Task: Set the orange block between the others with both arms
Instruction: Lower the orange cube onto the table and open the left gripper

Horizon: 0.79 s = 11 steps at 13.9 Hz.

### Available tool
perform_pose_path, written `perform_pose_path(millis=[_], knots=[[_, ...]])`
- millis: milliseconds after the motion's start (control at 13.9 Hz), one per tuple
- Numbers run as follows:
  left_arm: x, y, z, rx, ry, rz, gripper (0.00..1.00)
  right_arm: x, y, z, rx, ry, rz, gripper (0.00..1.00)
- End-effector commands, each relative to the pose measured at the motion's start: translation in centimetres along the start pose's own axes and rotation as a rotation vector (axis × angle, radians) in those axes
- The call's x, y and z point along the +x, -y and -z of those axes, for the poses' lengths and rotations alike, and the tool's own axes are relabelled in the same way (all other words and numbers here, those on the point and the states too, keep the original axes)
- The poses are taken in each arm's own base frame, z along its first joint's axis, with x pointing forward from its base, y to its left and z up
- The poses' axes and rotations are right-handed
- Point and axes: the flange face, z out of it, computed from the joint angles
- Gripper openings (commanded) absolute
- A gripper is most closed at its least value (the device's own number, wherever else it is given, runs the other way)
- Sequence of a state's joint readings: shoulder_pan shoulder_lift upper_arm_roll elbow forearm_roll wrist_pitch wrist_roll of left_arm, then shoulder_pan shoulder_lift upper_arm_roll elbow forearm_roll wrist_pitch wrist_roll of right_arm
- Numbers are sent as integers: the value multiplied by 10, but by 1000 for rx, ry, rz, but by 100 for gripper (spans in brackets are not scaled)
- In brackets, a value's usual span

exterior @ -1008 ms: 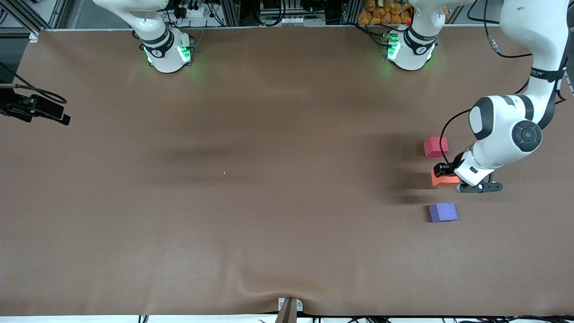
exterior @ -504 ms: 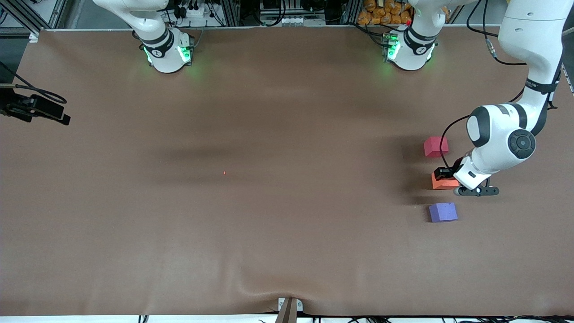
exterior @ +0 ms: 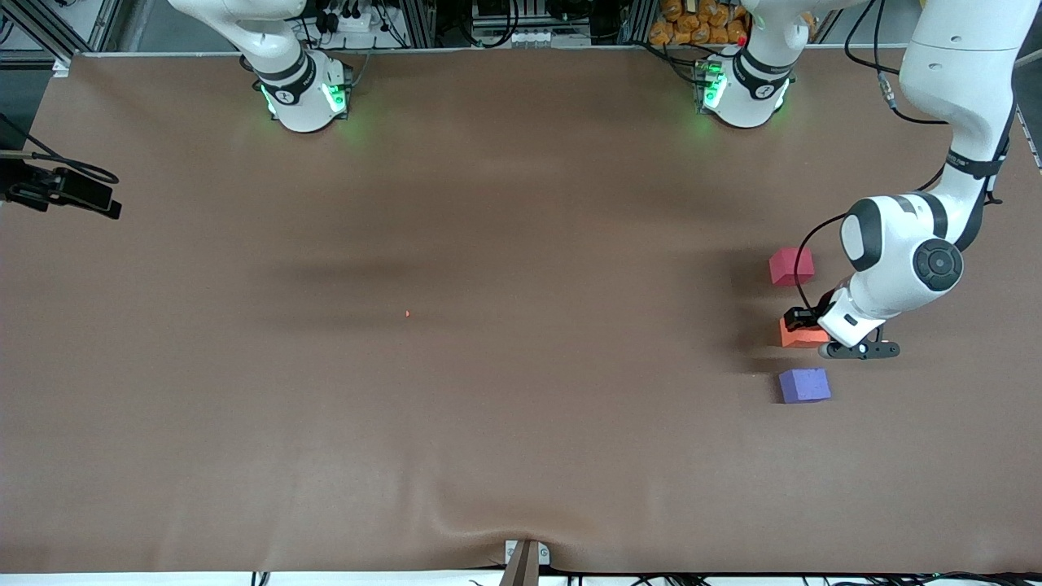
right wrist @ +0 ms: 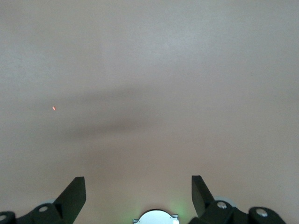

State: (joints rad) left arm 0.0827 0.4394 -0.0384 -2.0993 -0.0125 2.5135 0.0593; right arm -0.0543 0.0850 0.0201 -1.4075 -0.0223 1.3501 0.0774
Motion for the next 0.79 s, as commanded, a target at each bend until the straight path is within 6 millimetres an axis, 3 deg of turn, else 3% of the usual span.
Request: perform_pose_path(millis=[0, 72, 144, 504, 720], knots=[[4, -3, 3, 10, -15, -15, 46, -4, -1, 7, -19, -3, -4, 100], [4, -3, 3, 9, -15, -25, 95, -4, 0, 7, -18, -1, -2, 100], [5, -4, 7, 10, -23, -27, 100, -4, 0, 7, -18, -1, -6, 100], [14, -5, 45, 14, -67, -22, 100, -5, 1, 11, 24, -7, -11, 100], [23, -6, 96, 18, -72, -24, 100, -5, -1, 11, 24, -7, -12, 100]])
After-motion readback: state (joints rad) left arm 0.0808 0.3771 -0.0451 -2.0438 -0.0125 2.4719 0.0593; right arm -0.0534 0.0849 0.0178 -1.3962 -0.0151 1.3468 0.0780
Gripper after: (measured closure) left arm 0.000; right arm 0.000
